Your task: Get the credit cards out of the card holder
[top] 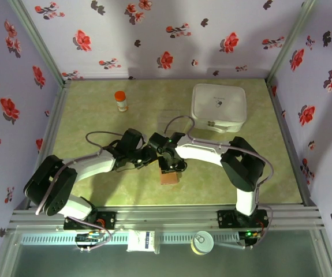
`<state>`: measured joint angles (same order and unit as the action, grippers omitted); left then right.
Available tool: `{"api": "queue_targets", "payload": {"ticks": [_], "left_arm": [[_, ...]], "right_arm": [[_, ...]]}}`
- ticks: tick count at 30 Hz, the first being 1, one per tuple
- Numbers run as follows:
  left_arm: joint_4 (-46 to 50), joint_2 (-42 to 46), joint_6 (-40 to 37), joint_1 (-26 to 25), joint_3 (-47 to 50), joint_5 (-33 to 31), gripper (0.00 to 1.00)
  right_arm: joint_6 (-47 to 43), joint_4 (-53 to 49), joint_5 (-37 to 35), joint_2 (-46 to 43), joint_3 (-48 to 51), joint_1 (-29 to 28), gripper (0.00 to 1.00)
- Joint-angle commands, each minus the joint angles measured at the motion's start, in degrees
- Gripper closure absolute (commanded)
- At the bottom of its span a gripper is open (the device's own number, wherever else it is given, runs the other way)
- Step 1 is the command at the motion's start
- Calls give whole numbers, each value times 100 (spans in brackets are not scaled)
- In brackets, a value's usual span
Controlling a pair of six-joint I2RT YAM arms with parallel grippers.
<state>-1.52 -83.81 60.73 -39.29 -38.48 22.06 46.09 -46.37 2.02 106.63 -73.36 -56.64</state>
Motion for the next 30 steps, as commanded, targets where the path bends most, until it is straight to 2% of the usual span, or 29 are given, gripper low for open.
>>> {"api": "queue_targets", "payload": {"ticks": [1,7,19,30], "left_arm": [[-94,-66,84,-61,85,-88,94],[-77,-108,97,-97,70,-93,95],[-129,-360,179,-318,-4,-12,97],[-232,-797,251,-520,83,112,98]], "right_arm": [[-3,39,61,110,-121,-40,62],[6,51,37,274,-52,-40,62],[115,386,138,188,324,-8,76],[241,796,327,-309,737,129,88]]}}
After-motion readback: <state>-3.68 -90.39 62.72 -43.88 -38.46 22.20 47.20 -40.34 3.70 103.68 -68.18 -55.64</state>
